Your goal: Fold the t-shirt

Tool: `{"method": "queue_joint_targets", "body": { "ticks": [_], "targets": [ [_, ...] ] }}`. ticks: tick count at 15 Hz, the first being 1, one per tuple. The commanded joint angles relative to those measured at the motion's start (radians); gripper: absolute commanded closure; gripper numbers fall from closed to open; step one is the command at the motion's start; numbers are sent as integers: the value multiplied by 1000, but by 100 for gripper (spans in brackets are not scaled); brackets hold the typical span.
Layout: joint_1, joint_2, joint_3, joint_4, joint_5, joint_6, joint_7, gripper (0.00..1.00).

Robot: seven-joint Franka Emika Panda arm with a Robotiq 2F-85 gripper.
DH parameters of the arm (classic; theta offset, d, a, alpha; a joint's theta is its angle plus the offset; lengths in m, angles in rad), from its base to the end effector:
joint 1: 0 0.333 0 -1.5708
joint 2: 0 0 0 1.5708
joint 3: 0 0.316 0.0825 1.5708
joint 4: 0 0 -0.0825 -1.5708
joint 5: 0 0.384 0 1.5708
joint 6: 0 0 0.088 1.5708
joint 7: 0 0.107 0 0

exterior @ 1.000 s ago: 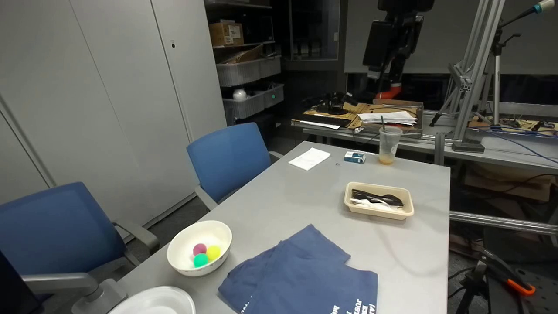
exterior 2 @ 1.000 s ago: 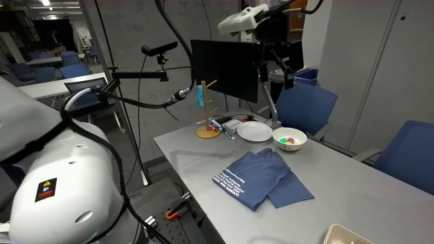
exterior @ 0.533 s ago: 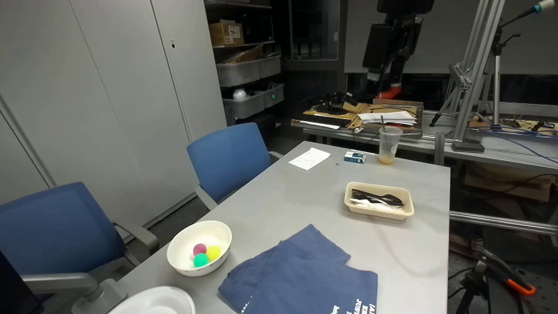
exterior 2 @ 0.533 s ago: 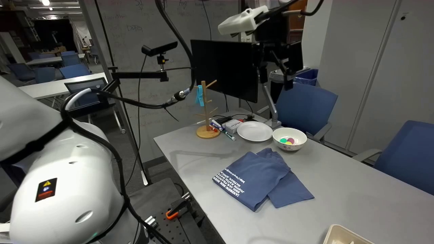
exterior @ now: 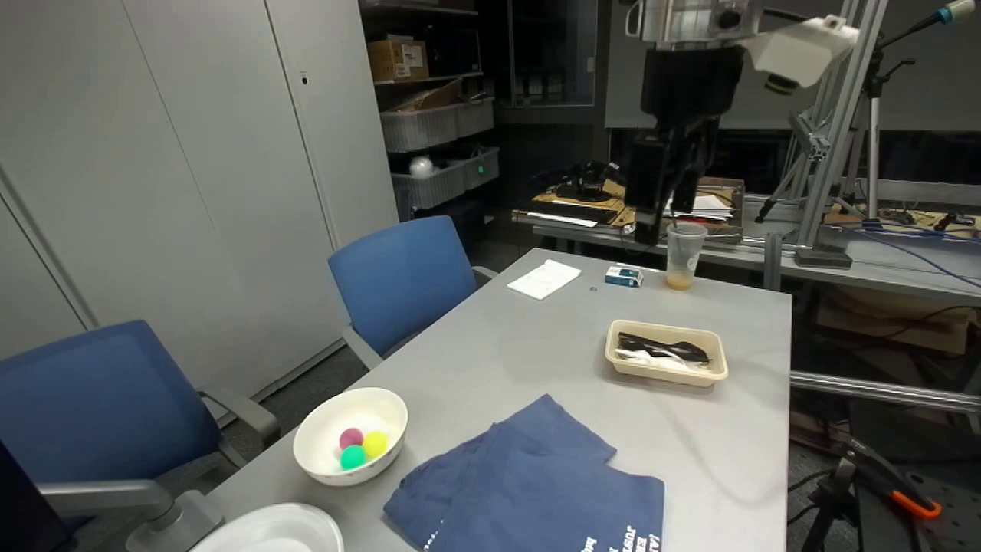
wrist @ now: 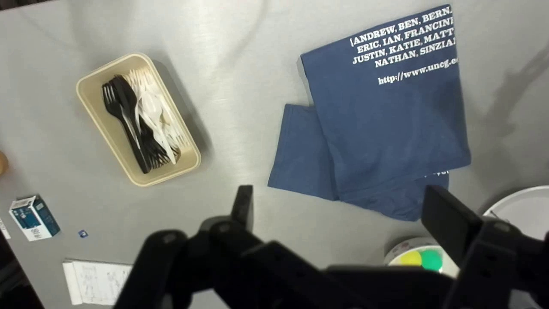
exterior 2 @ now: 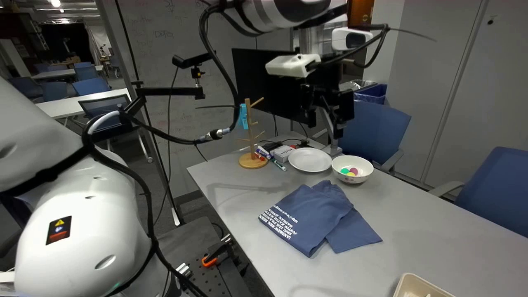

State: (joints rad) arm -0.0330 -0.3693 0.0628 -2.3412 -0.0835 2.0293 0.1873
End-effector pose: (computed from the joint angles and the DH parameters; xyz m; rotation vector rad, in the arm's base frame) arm 0.4427 0.0099 0.4817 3.0419 -0.1922 0.1014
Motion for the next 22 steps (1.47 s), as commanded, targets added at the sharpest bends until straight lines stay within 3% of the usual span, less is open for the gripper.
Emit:
{"method": "queue_joint_targets", "body": {
  "ticks": [1,9,17,22],
  "targets": [
    [24,59,18,-39,23,63,39,0],
    [75,260,50,-128,73,263,115,0],
    [80,296,44,-130,35,261,122,0],
    [76,384,32,-187,53,365,139,0]
  ]
}}
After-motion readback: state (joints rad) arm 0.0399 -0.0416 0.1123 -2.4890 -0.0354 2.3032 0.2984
